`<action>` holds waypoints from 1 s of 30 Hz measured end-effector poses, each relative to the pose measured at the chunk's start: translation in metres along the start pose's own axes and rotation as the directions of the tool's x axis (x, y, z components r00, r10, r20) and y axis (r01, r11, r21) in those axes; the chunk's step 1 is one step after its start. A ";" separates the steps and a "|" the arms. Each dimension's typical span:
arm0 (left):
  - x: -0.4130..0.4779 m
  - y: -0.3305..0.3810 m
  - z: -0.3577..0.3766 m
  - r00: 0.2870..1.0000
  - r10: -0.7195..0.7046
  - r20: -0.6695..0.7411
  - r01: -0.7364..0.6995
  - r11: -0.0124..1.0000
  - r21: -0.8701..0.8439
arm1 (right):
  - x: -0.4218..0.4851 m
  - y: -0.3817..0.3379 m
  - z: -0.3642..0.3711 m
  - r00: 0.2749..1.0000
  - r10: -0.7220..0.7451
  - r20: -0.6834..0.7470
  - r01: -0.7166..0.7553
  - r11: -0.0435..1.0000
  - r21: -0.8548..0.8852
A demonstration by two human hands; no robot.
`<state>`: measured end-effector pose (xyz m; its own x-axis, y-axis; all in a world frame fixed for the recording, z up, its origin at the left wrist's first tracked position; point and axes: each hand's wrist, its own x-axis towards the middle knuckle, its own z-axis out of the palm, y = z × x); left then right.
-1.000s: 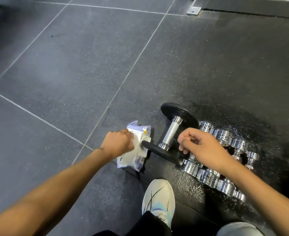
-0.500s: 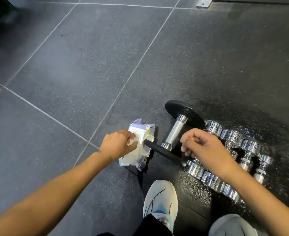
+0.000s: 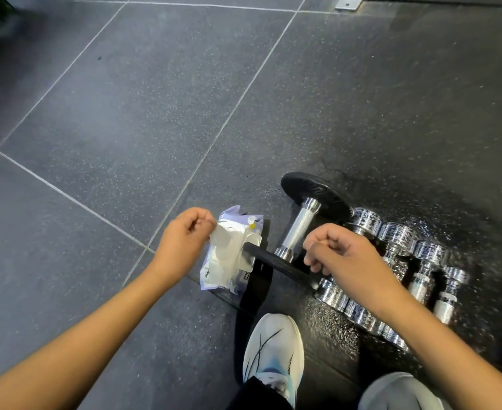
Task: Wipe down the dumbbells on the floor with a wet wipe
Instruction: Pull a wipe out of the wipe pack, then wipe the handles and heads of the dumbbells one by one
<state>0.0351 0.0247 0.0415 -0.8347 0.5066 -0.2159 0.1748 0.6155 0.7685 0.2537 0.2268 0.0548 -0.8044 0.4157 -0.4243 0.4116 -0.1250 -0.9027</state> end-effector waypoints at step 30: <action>-0.020 0.111 0.065 0.945 0.311 0.106 -0.216 0.831 -0.512 | 0.008 -0.022 0.000 0.915 -0.231 -0.332 0.300 0.938 0.174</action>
<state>0.1048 0.1225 0.0924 -0.6787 0.7338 -0.0292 0.0577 0.0930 0.9940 0.2382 0.2331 0.0716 -0.6886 0.7082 -0.1560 0.0704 -0.1489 -0.9863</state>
